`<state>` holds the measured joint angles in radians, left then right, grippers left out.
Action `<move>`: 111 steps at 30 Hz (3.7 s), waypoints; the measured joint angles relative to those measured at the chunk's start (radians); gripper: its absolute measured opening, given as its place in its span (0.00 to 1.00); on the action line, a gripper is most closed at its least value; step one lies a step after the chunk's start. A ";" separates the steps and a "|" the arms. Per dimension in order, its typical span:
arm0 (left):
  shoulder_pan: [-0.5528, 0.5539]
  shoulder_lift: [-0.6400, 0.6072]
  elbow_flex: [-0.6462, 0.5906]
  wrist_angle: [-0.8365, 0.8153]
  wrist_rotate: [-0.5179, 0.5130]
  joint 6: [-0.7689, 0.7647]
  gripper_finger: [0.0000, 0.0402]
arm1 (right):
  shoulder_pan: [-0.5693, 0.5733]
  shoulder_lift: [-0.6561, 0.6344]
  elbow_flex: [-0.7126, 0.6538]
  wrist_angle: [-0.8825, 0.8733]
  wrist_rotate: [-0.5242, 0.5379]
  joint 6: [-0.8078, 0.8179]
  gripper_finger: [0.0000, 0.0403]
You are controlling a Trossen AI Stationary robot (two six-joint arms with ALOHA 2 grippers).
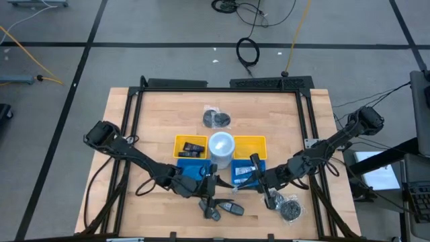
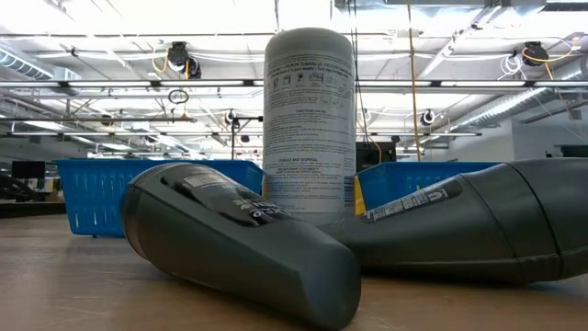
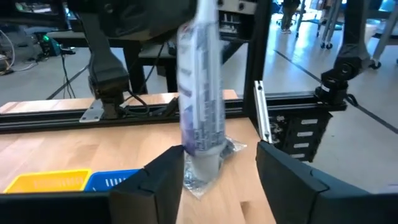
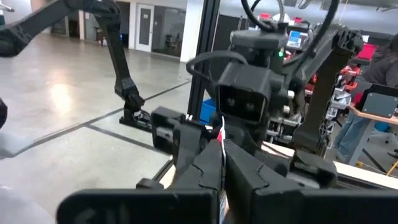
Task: Pick & Place Travel size toiletries
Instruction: Put the toothpaste into the right blue bin, then put the deodorant into the right yellow bin
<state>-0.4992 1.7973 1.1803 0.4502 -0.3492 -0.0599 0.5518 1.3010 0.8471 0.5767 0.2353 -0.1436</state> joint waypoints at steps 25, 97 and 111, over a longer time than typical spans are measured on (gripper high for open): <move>-0.046 -0.013 0.000 -0.265 -0.043 -0.135 0.52 | 0.052 -0.109 0.000 -0.691 0.391 0.378 0.00; -0.059 -0.012 0.000 -0.594 0.281 -0.285 0.59 | 0.144 -0.109 -0.208 -0.338 0.365 0.374 0.36; -0.072 0.052 0.000 -0.665 0.147 -0.197 0.78 | 0.144 -0.109 -0.208 -0.335 0.365 0.374 0.36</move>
<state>-0.5709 1.8498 1.1801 -0.2143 -0.2021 -0.2565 0.6960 1.1919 0.6395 0.2421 0.6006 0.2303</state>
